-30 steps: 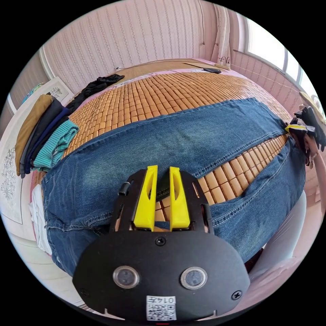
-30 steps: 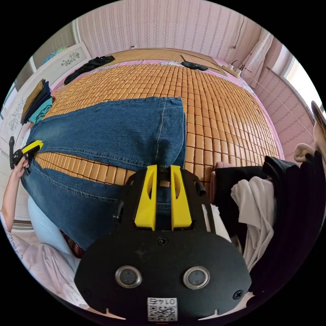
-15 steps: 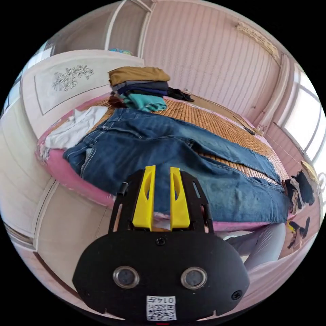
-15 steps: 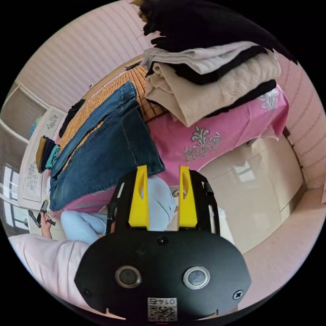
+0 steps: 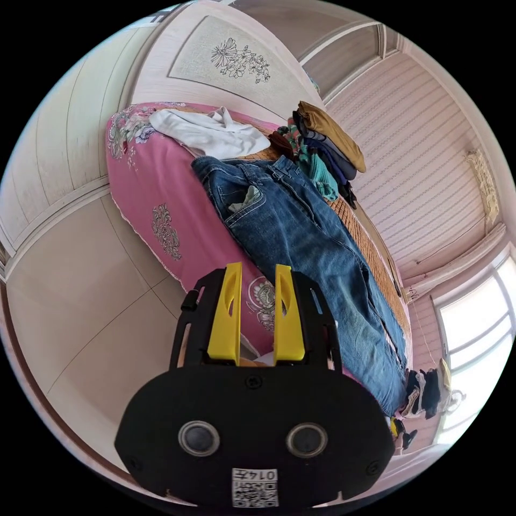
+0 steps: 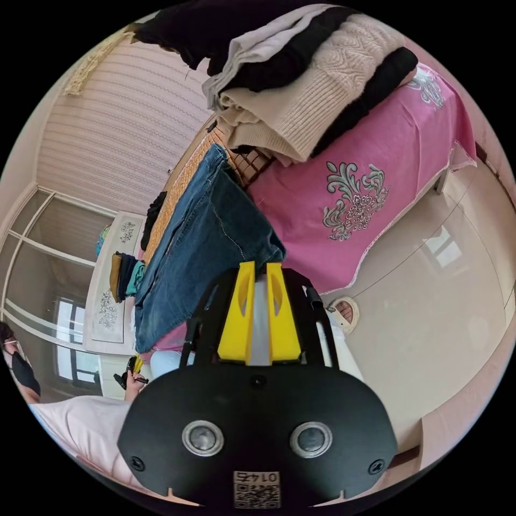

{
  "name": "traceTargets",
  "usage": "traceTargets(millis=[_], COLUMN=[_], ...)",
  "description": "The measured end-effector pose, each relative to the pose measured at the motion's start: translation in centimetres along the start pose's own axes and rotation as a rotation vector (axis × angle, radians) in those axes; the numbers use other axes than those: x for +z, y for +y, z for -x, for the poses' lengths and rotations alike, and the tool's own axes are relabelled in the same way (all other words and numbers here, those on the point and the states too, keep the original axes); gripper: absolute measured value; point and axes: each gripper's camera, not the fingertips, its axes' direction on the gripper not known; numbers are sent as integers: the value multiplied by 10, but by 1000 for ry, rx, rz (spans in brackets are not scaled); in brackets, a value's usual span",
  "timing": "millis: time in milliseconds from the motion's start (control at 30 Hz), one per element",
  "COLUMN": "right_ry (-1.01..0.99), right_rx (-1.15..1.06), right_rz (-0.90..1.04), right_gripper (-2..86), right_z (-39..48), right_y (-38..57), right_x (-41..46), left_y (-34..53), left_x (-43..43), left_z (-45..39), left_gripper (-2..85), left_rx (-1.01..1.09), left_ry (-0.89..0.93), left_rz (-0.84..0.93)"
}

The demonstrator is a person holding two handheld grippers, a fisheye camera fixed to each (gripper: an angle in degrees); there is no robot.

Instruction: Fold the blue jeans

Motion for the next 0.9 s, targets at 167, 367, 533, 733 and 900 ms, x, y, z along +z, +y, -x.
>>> traceTargets(millis=[167,367,533,733,900], right_ry=[74,274,497,551,709], right_rx=[-142,-318,-583,-773,-849], right_rz=[-1,-123,-193,-224,-104], right_gripper=[17,9,9,9,10], right_z=[38,118,203,283,326], right_y=[-1,-5,-21,-91,-177], right_x=[-23,-40,-30,-9,68], left_y=[-22,-29,-48,-112,-176], left_x=[18,6,-25,-29,12], left_z=[16,21,-3,-66,-148], left_gripper=[99,4,-9,-10,-7], left_rx=[-75,-25,162,319,497], left_ry=[54,143,189,201,107], left_rz=[24,-40,-88,-168,-124])
